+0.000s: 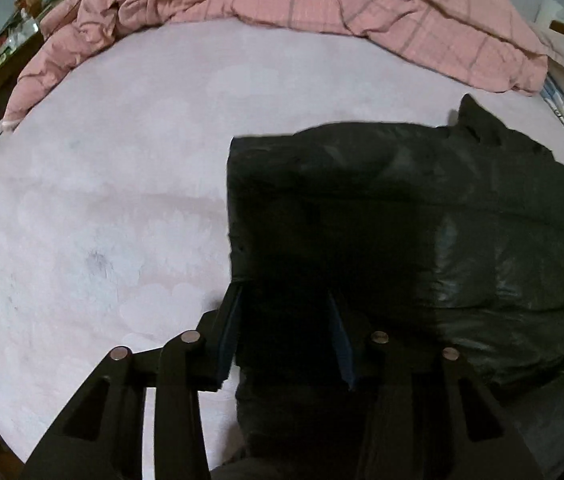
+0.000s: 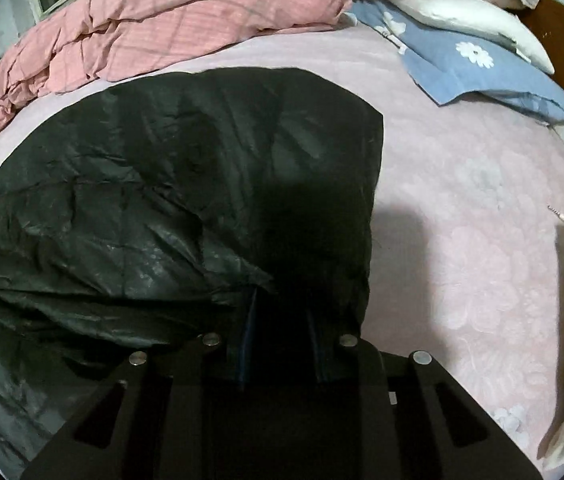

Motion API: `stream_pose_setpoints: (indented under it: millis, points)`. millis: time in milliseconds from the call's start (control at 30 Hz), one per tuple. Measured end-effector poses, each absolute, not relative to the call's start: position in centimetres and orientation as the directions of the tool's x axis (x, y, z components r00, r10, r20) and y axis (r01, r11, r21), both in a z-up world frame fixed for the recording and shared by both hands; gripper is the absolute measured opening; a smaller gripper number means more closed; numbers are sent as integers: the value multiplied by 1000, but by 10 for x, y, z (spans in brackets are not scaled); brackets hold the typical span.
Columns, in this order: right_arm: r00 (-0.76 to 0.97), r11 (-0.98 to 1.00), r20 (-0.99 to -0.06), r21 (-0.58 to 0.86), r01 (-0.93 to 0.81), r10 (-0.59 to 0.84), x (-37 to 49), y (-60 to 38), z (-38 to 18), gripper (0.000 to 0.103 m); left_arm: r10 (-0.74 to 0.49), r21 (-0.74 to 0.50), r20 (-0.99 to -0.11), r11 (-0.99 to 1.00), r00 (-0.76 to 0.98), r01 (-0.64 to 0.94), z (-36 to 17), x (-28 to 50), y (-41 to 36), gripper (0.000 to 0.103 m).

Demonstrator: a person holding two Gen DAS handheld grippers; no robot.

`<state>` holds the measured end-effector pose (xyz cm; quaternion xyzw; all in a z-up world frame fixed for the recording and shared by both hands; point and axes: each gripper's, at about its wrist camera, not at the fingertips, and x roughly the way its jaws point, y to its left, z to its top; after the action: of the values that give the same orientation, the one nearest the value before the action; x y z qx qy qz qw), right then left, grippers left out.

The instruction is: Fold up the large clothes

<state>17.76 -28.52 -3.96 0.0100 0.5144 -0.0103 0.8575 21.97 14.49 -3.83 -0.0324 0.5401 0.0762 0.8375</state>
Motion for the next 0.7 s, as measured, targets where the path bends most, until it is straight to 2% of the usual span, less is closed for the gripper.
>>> stream_pose_setpoints:
  millis: [133,233,367,433,533,600,700]
  points:
    - [476,996,-879,55,66,17,182,-300,-35,21,111,49,-887,988,448,-147,-23,211,141,49]
    - [574,989,-813,146,29,103,170,-302,2,21,164,118,-824,986,542,-118,7,205,130,48]
    - [656,994,-752,104,9,73,183,-295,34,21,247,195,-791,969,559,-152,27,223,123,48]
    - [619,994,-783,102,40,55,208,-297,28,21,248,181,-802,968,544,-174,24,236,128,49]
    - [508,988,-861,92,127,15,242,-308,1,21,321,251,-799,947,509,-203,-2,256,142,45]
    - [467,981,-883,42,188,-51,256,-317,-16,21,285,223,-852,956,439,-189,-25,268,152,32]
    - [435,977,-899,45,210,-52,265,-334,-33,21,239,177,-898,965,369,-192,-49,274,165,33]
